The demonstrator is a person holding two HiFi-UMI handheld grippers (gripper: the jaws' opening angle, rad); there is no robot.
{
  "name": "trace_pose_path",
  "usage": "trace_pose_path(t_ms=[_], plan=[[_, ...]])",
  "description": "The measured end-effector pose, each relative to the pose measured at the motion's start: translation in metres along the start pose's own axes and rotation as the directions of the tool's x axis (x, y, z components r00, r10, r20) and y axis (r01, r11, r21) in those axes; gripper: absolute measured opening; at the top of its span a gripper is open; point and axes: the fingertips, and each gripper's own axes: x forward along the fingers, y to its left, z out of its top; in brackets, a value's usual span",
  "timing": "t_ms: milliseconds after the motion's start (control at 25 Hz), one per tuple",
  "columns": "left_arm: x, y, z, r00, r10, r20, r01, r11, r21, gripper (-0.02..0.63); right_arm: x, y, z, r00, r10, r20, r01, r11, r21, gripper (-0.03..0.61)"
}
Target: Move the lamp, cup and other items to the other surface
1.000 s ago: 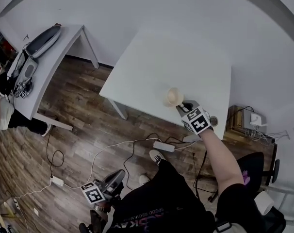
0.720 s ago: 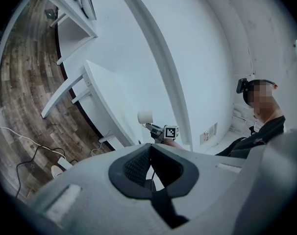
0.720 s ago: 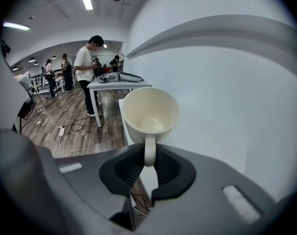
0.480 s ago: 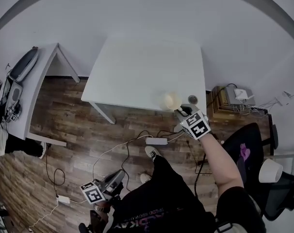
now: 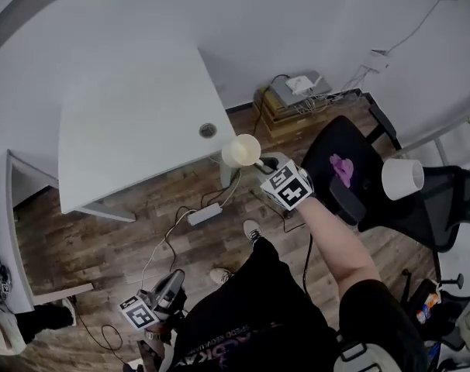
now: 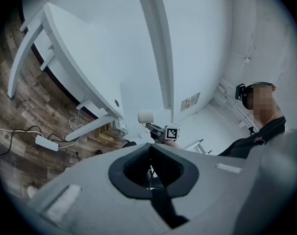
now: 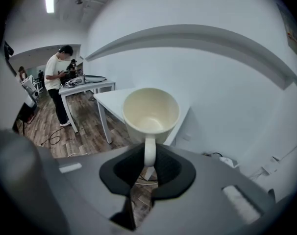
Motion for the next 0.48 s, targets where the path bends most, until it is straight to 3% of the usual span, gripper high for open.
trace_pose_path(t_ms=[200, 480], plan=[[0.059, -0.013, -0.023, 0.988, -0.048, -0.144, 0.049, 0.999, 0.004, -0.003, -0.058, -0.061, -0.070, 0.992, -0.112, -0.060, 0.118, 0.987, 0.109, 0.048], [0.150, -0.029, -0.052, 0.969, -0.081, -0.232, 0.074, 0.997, -0.035, -0.003, -0.111, -0.146, -0.162, 0.971, -0.197, -0.139, 0.224, 0.949, 0.221, 0.048]])
